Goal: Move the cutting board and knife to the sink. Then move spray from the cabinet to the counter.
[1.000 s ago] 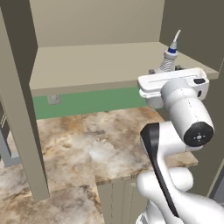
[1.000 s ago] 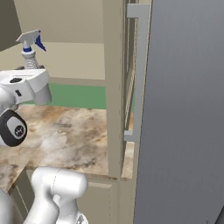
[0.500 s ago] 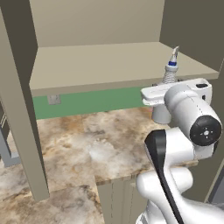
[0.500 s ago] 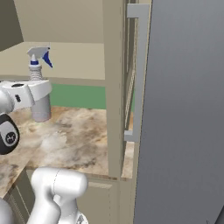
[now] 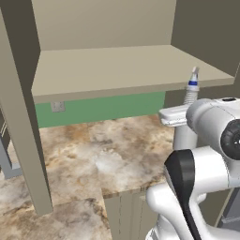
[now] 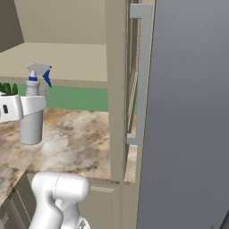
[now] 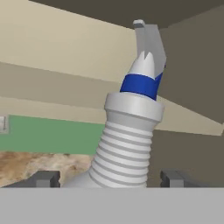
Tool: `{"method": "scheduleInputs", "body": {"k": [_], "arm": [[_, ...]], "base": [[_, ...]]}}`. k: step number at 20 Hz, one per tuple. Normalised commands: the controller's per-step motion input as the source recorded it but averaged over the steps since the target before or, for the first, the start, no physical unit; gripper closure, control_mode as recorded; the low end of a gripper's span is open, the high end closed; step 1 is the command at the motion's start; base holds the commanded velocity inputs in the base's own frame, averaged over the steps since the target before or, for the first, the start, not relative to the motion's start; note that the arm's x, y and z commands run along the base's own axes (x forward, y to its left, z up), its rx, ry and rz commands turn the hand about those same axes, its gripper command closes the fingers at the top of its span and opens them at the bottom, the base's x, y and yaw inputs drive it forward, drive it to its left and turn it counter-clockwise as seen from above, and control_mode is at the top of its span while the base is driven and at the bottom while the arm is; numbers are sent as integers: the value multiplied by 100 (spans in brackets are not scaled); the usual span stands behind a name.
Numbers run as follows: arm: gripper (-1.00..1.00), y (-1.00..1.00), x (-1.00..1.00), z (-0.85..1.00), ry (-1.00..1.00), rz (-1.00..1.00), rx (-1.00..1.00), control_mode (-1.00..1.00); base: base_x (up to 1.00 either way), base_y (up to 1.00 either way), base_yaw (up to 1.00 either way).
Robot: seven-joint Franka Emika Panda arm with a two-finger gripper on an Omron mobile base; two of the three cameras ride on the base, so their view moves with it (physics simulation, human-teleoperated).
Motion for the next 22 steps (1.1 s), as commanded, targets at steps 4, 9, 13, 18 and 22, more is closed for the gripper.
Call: {"method": "scheduleInputs", "body": {"k": [4,9,13,18,22], "arm": [[100,-22,-1,-87,-18,2,0,-100],[100,-2,3,-100,-32,9,0,-100],[100,-12,19,-100,-19,2,0,-100],[100,-11,3,-100,-4,1,0,-100],[100,-25,-45,-93,-7,0,0,-100]], "base": [[0,0,0],[0,0,0],[0,0,0],[0,0,0],[0,0,0]]}}
